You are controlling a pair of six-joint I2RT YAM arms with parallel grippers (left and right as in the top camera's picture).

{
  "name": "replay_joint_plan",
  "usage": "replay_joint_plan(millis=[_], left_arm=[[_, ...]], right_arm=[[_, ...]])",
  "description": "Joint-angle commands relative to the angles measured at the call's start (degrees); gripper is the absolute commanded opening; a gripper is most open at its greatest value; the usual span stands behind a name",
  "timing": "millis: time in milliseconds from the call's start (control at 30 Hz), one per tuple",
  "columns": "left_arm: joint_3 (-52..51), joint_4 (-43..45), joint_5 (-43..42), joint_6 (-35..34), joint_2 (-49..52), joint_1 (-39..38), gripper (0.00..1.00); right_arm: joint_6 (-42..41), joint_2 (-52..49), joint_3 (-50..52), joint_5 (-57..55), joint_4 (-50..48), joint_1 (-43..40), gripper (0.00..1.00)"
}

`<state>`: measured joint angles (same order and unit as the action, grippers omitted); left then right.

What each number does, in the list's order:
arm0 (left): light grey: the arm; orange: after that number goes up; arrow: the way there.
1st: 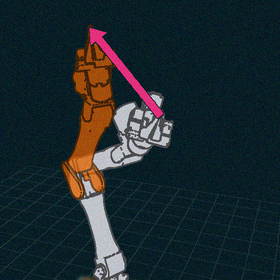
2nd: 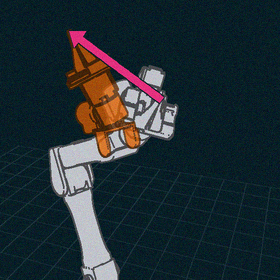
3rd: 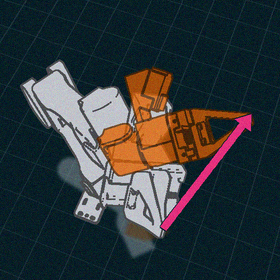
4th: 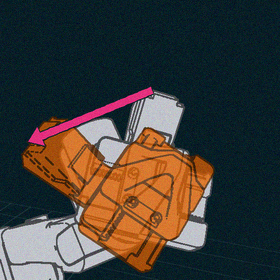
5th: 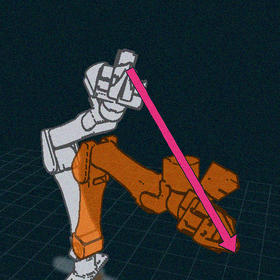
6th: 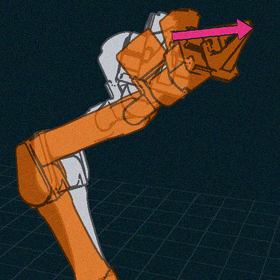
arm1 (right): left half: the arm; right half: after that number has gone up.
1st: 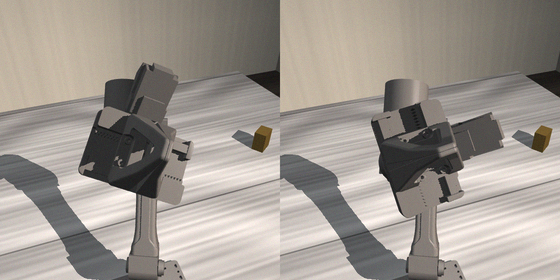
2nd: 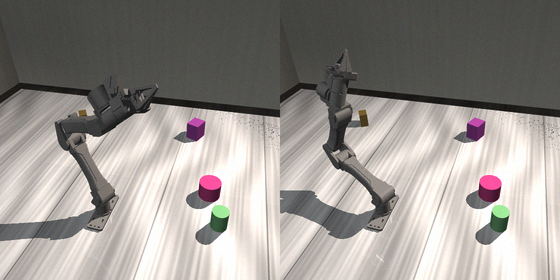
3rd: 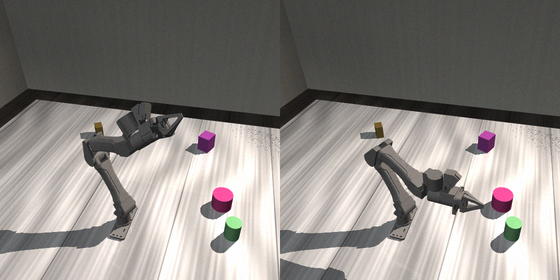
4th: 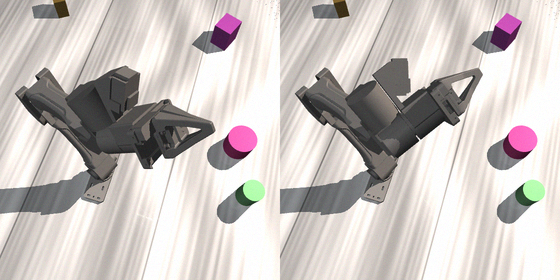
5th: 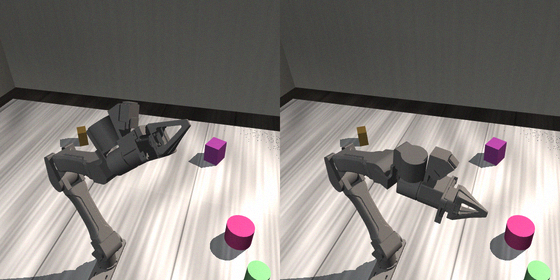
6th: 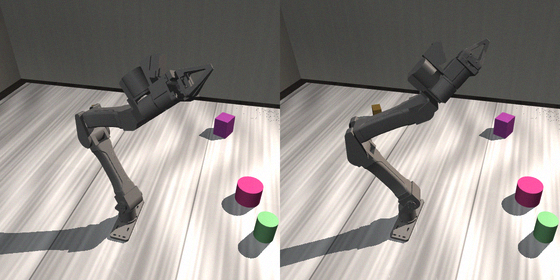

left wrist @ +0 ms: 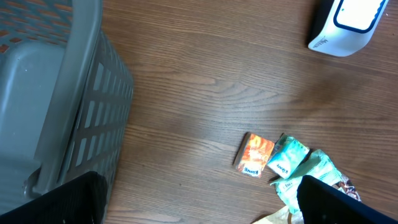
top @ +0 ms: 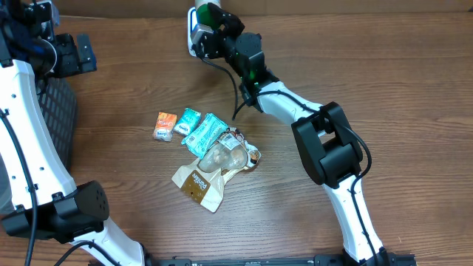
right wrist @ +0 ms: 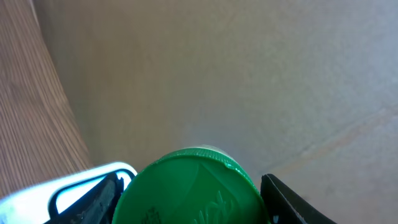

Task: Scan the item barcode
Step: 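Move the jar right and set it down on the table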

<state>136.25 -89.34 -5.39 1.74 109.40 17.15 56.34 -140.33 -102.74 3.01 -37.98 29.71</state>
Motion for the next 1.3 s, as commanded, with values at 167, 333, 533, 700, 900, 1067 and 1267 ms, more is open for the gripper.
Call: replay_joint_plan(millis=[167,333,533,700,900,1067,1267], left_arm=[[1.1,0.0,-0.4,1.1,-1.0,0.0,0.99],[1.1,0.0,-0.4,1.0,-1.0,0.0,0.99],[1.1,0.0,-0.4,1.0,-1.0,0.0,0.99],[1.1,0.0,-0.4,1.1,-1.0,0.0,0.99],[1.1,0.0,-0.4,1.0,-1.0,0.0,0.99],[1.1,0.0,-0.4,1.1,-1.0,0.0,1.0],[1.1,0.0,-0.4,1.0,-1.0,0.0,0.99]], right_arm=[[-25.3,16.3,-1.9,-10.3,17.9,1.7,0.19],[-42.6,29.6,-1.9,-10.2,42.9,0.1,0.19],[-51.0,40.7,-1.9,-5.4,71.0,-4.2,0.2],[-52.2,42.2,-1.8,-0.3,89.0,-10.3,0.23],[-53.6,40.7,4.5,0.8,98.1,-20.2,0.27],[-53.6,38.4,11.7,3.9,94.9,-25.9,0.27],[-53.5,36.7,19.0,6.1,88.9,-28.5,0.27]])
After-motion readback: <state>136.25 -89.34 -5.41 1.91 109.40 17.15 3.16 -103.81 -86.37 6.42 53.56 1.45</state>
